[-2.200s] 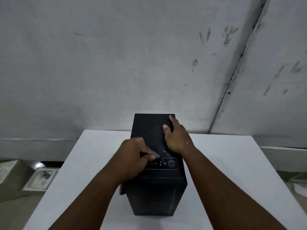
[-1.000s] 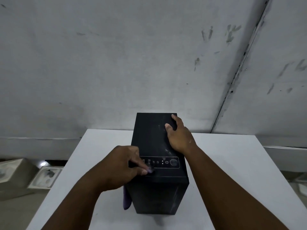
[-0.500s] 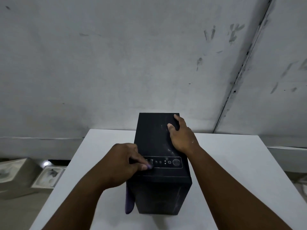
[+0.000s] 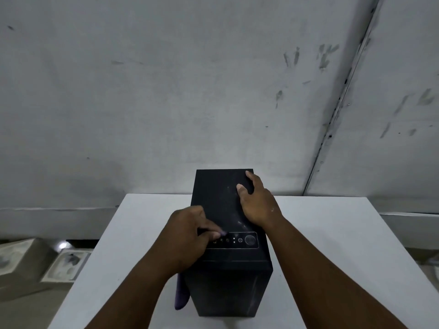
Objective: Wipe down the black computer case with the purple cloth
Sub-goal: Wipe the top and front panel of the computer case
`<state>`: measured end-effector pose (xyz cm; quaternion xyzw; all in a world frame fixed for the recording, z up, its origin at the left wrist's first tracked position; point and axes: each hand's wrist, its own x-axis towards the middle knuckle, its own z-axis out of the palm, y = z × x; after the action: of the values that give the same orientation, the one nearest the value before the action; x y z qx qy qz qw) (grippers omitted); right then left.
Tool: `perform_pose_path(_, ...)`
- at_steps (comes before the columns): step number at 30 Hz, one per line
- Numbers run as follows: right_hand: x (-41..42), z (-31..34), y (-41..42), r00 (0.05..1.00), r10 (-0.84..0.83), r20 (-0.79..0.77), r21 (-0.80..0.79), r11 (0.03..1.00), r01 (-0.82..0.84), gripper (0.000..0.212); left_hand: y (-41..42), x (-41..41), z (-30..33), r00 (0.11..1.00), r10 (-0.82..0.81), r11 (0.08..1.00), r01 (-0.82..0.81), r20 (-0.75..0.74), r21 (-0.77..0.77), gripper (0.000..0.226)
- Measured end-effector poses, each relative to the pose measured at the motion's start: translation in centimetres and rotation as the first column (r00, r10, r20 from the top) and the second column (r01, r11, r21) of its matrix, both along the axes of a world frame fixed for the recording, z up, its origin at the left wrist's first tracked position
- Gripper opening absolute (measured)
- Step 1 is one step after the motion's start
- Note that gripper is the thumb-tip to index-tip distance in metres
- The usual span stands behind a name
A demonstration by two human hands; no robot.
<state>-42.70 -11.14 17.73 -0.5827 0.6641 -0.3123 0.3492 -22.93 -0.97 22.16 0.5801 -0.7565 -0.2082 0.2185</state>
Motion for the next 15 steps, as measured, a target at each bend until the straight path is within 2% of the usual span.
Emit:
perform_pose_path(2, 0.0, -0.1, 0.0, 1.000, 0.000, 0.003, 0.001, 1.000, 0.000, 0.059, 0.1, -0.5, -0.3, 1.000, -0.022, 1.000, 0.022, -0.013, 0.011, 0.015)
perform_pose_path(4, 0.0, -0.1, 0.0, 1.000, 0.002, 0.003, 0.004, 1.000, -0.002, 0.059, 0.5, -0.8, -0.1, 0.993, -0.118, 0.989, 0.120, -0.026, 0.085, 0.015)
perform_pose_path(7, 0.0, -0.1, 0.0, 1.000, 0.004, 0.003, 0.009, 1.000, -0.004, 0.058, 0.1, -0.5, 0.7, 0.980, -0.195, 0.972, 0.187, 0.041, 0.138, 0.016)
perform_pose_path(9, 0.0, -0.1, 0.0, 1.000, 0.000, -0.002, 0.015, 1.000, 0.000, 0.059, -1.5, 0.3, 1.0, 0.989, -0.130, 0.988, 0.124, 0.066, 0.094, 0.016)
perform_pose_path(12, 0.1, -0.1, 0.1, 1.000, -0.002, -0.005, 0.015, 1.000, 0.002, 0.059, -4.7, 1.8, 1.1, 0.999, 0.045, 0.999, -0.045, 0.019, -0.003, 0.016)
perform_pose_path(15, 0.1, -0.1, 0.1, 1.000, 0.000, -0.012, 0.013, 1.000, 0.000, 0.059, -7.5, 2.2, 0.9, 0.990, 0.134, 0.988, -0.130, 0.051, -0.078, 0.015)
